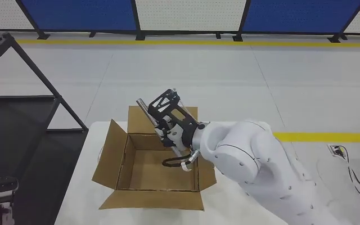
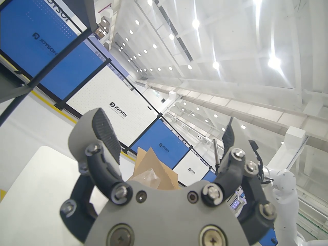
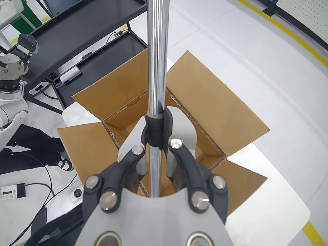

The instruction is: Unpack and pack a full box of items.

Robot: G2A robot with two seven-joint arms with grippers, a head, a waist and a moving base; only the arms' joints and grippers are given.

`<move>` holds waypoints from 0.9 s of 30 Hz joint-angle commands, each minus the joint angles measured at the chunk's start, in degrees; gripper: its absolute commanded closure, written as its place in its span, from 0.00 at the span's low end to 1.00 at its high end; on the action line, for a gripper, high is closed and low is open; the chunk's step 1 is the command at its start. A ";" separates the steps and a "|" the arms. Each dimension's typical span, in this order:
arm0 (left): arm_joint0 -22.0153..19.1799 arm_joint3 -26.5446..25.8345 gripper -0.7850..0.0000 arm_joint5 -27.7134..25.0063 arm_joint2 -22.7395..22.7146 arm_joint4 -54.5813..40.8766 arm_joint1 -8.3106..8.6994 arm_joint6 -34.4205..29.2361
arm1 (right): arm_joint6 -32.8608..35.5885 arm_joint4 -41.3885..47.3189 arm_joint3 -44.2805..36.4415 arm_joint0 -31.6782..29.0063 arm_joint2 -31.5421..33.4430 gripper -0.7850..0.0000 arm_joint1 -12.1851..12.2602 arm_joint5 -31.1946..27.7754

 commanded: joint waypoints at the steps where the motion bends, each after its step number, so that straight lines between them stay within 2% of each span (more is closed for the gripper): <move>1: 0.00 0.00 0.00 0.00 0.00 0.00 0.00 0.00 | -1.50 0.65 0.04 -0.89 0.00 1.00 -0.05 -0.27; 3: 0.00 0.00 0.00 0.00 0.00 0.00 0.00 0.00 | -2.08 1.97 2.21 -0.88 -1.34 1.00 -0.44 -1.82; 5: 0.00 0.00 0.00 0.00 0.00 0.00 0.00 0.00 | 0.14 1.31 6.51 1.73 -4.06 1.00 -1.31 -0.71; 15: 0.00 0.00 0.00 0.00 0.00 0.00 0.00 0.00 | 2.12 10.46 29.10 13.42 -18.01 1.00 -9.08 -3.82; 27: 0.00 0.00 0.00 0.00 0.00 0.00 0.00 0.00 | 0.29 15.22 45.35 14.15 -24.86 1.00 -15.74 -7.40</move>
